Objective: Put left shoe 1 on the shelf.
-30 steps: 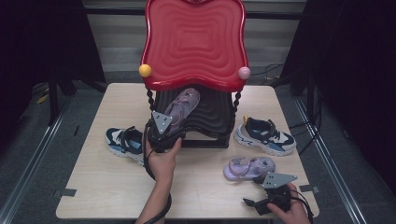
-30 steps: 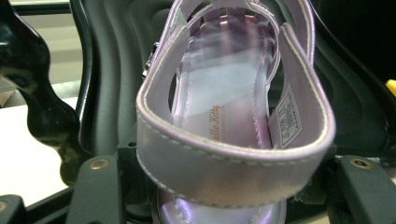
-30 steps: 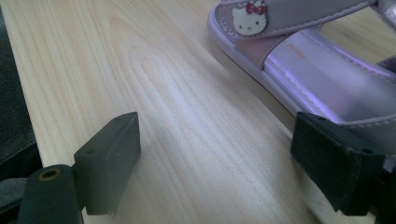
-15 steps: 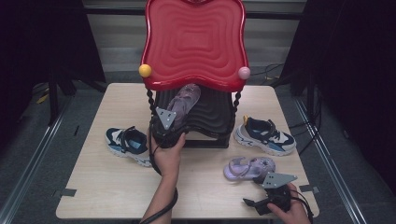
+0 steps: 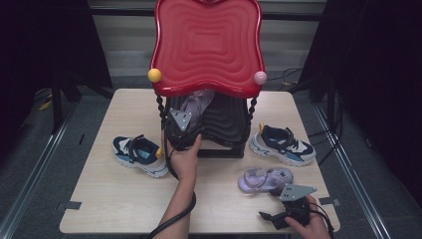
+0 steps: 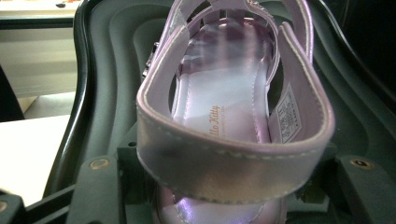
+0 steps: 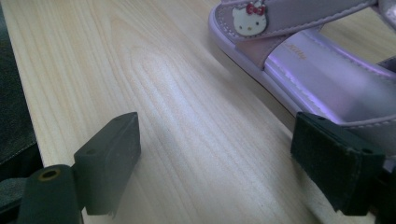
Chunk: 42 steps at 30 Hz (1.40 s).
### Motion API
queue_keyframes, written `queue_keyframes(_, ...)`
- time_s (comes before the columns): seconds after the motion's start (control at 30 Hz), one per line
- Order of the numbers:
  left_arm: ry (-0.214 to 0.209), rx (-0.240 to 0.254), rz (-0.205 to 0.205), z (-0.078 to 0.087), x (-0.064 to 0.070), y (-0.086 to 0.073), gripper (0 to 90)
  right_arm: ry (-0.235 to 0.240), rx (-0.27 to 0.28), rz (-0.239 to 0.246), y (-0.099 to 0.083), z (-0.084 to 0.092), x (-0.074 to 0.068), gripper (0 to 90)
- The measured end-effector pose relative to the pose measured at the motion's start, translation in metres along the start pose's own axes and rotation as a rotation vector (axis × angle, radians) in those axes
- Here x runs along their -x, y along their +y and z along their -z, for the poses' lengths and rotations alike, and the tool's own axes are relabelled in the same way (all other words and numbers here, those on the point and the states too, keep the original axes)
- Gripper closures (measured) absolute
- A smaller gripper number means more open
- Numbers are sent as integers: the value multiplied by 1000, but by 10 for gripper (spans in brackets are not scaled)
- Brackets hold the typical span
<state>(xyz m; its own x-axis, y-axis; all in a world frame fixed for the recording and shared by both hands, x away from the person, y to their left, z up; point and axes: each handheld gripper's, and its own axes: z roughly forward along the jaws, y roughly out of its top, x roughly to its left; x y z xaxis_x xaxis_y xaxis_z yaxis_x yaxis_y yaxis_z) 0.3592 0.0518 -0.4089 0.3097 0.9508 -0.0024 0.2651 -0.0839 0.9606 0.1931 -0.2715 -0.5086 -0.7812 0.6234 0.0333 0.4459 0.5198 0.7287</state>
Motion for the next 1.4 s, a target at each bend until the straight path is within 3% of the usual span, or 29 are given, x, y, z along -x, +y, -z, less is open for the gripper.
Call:
queue_keyframes(0.3, 52, -16, -20, -10, 9, -10, 364, 1, 0, 1, 0, 0, 0, 154)
queue_keyframes(0.4, 44, -44, -21, -10, 11, -12, 364, 1, -1, -1, 0, 0, 0, 154)
queue_keyframes(0.5, 34, -95, -60, -10, 11, -15, 358, 1, -1, -1, 0, 0, 0, 154)
queue_keyframes(0.67, 4, -100, -84, -8, 11, -14, 323, 1, -1, -1, 0, 0, 0, 154)
queue_keyframes(0.93, -42, -140, -162, -8, 8, -8, 255, 1, -1, -1, 0, 0, 0, 154)
queue_keyframes(1.17, -64, -185, -198, -12, 5, -4, 285, 1, -1, -1, 0, 0, 0, 154)
queue_keyframes(1.4, -47, -196, -199, -10, 5, -3, 343, 1, -1, -1, 0, 0, 0, 154)
